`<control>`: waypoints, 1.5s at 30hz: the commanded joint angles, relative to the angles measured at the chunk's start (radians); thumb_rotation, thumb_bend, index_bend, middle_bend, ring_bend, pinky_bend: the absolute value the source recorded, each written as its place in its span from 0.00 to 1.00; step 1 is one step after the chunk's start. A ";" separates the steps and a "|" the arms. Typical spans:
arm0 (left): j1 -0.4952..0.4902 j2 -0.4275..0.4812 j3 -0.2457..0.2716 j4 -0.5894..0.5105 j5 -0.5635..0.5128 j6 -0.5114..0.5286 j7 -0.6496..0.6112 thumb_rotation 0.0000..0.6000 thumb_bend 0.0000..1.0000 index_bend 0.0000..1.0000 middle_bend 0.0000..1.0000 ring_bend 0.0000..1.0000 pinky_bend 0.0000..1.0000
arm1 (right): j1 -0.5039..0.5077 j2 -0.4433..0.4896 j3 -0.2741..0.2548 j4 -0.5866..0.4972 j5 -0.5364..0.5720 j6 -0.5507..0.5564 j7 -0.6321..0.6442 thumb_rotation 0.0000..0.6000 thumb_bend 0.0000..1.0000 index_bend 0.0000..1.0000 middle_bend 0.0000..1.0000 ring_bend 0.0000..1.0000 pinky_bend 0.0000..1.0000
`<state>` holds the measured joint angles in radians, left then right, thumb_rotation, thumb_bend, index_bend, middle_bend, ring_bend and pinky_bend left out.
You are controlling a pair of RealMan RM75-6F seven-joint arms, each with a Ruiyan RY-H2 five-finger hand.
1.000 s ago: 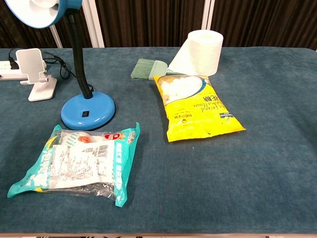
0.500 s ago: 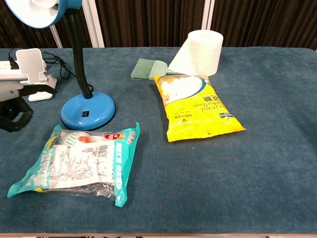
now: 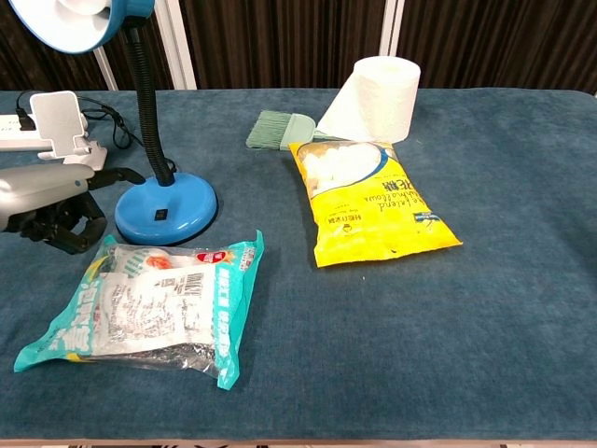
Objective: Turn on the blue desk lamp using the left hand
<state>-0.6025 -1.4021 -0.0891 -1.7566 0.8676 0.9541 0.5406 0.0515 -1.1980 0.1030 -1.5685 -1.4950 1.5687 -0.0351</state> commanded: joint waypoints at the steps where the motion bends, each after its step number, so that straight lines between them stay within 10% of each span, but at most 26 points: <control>1: -0.007 -0.013 0.008 0.004 -0.003 0.012 0.007 1.00 0.64 0.23 0.72 0.82 0.83 | -0.001 0.000 0.002 -0.002 0.001 0.003 -0.001 1.00 0.22 0.13 0.06 0.09 0.00; 45: -0.044 -0.070 0.080 0.073 -0.002 0.012 -0.009 1.00 0.57 0.34 0.70 0.81 0.83 | -0.007 -0.014 0.015 -0.001 0.016 0.009 -0.007 1.00 0.22 0.13 0.06 0.09 0.00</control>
<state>-0.6461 -1.4721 -0.0094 -1.6835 0.8661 0.9659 0.5317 0.0445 -1.2116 0.1176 -1.5696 -1.4792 1.5777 -0.0417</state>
